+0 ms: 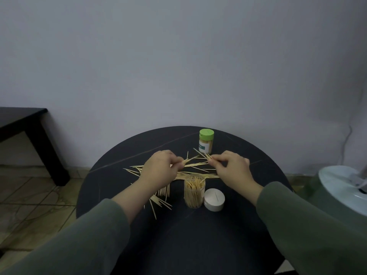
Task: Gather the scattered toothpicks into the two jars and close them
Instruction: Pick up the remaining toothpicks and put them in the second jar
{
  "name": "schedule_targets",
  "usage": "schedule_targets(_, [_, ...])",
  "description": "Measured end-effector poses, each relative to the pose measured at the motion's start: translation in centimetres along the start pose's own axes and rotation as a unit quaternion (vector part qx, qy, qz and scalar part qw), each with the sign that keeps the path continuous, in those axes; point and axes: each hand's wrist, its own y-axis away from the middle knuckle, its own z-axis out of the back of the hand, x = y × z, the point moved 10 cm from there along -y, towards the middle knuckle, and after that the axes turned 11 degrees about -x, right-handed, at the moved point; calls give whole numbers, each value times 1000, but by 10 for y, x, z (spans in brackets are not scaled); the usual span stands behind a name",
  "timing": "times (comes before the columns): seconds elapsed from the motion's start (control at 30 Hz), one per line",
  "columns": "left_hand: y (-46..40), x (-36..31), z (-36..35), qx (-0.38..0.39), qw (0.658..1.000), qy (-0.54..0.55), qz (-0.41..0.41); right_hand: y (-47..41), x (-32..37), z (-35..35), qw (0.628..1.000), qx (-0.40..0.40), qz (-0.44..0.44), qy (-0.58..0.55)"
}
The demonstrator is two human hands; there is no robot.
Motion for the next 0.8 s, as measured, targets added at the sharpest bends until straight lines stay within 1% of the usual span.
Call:
schedule_targets(0.07, [2, 0, 10, -20, 995, 89, 35, 2, 2, 2, 996, -2, -28, -90])
schedule_targets(0.1, [2, 2, 16, -35, 988, 142, 58, 3, 6, 4, 989, -5, -42, -145])
schedule_targets(0.17, [5, 4, 25, -50, 962, 246, 110, 9, 16, 7, 965, 3, -71, -252])
schedule_targets(0.23, [9, 3, 27, -37, 936, 322, 138, 15, 27, 6, 940, 24, -91, -328])
schedule_targets(0.33, [17, -5, 21, 12, 898, 409, 164, 25, 39, -2, 911, 61, -112, -392])
schedule_targets(0.43, [27, -7, 6, 59, 882, 425, 194, 34, 40, -10, 893, 86, -131, -422])
schedule_targets(0.53, [35, -7, -9, 91, 869, 433, 220, 41, 37, -16, 891, 99, -134, -422])
schedule_targets(0.67, [43, -13, -25, 141, 873, 410, 222, 46, 33, -18, 890, 97, -128, -427])
schedule_targets(0.73, [43, -12, -29, 144, 872, 408, 230, 48, 32, -20, 889, 94, -129, -428])
schedule_targets(0.8, [43, -11, -29, 142, 867, 417, 234, 47, 30, -22, 897, 89, -126, -415])
